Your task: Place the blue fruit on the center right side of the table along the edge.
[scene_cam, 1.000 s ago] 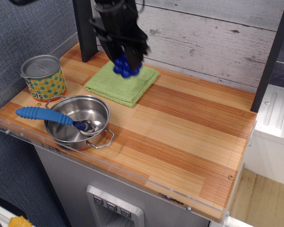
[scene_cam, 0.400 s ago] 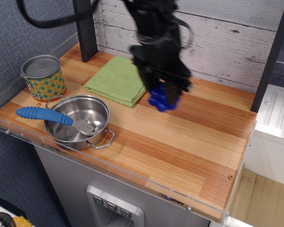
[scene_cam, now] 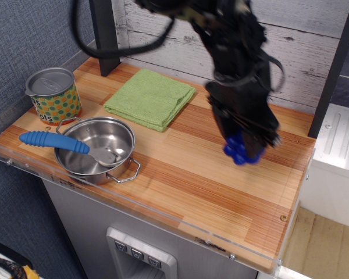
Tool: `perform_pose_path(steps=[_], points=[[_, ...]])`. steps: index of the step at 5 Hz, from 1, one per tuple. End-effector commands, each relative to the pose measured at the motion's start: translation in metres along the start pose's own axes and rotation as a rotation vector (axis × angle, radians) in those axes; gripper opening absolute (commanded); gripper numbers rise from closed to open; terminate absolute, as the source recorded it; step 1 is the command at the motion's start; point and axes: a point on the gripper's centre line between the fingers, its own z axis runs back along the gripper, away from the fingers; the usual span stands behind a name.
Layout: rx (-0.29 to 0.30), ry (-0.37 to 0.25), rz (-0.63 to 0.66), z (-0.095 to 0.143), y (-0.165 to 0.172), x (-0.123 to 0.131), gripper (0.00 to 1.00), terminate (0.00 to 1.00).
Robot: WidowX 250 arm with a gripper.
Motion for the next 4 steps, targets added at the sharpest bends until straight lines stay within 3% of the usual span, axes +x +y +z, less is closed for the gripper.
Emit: perform_pose_path(steps=[1, 3, 4], points=[[-0.015, 0.029, -0.11, -0.0206, -0.0262, 0.0182, 0.0, 0.0], [0.008, 0.019, -0.093, -0.017, -0.0299, 0.0157, 0.0, 0.0], [0.011, 0.022, -0.102, -0.0185, -0.0317, 0.0148, 1.0, 0.0]])
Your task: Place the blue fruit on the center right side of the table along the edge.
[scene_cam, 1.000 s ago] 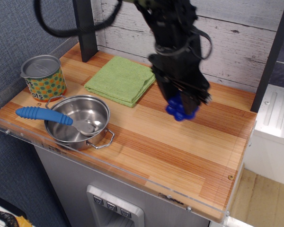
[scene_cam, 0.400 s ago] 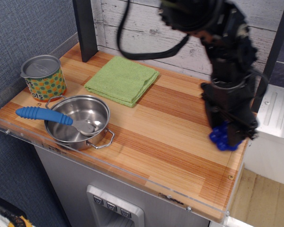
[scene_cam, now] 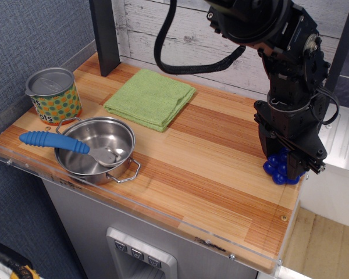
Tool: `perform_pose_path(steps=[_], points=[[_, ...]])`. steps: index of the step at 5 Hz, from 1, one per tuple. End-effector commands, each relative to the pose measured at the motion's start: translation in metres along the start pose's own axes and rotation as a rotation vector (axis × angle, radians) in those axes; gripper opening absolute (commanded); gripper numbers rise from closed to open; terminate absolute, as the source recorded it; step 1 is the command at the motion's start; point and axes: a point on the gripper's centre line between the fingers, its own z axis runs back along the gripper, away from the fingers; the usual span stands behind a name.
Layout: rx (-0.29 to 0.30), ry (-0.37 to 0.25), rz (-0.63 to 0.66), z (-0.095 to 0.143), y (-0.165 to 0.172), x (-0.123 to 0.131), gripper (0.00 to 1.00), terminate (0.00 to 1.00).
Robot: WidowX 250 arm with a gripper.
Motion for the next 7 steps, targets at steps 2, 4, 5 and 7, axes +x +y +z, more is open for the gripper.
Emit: perform_pose_path(steps=[2, 4, 5, 7], points=[[0.045, -0.054, -0.011, 0.043, -0.007, -0.01, 1.0, 0.0], [0.048, -0.084, 0.021, 0.06, -0.007, -0.016, 1.0, 0.0], [0.06, -0.078, 0.029, 0.073, -0.003, -0.022, 1.0, 0.0], [0.111, -0.079, 0.173, 0.098, 0.035, -0.039, 1.0, 0.0]])
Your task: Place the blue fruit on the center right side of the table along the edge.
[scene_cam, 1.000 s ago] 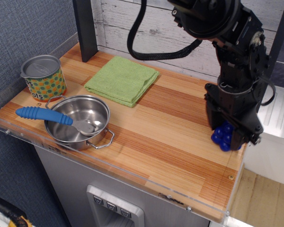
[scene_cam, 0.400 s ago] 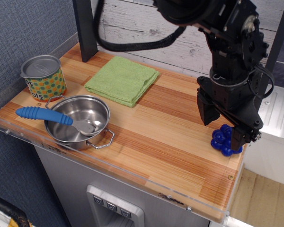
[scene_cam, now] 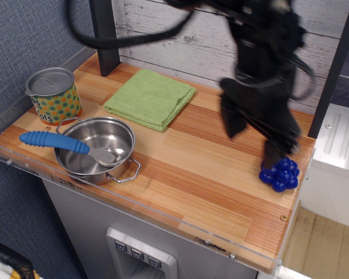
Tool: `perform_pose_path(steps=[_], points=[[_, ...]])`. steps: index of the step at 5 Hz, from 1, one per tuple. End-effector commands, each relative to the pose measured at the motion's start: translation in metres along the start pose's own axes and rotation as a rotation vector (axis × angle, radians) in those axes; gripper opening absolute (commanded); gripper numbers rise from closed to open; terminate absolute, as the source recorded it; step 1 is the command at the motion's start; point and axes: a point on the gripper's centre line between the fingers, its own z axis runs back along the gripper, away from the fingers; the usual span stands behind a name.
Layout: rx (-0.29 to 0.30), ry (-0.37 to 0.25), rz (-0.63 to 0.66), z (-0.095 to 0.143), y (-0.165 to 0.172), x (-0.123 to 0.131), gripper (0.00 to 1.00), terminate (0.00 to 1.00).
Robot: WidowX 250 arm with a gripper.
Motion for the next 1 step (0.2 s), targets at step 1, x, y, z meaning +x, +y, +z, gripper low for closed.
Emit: perform_pose_path(steps=[1], points=[[0.023, -0.046, 0.105, 0.033, 0.0457, 0.0019, 1.0, 1.0]])
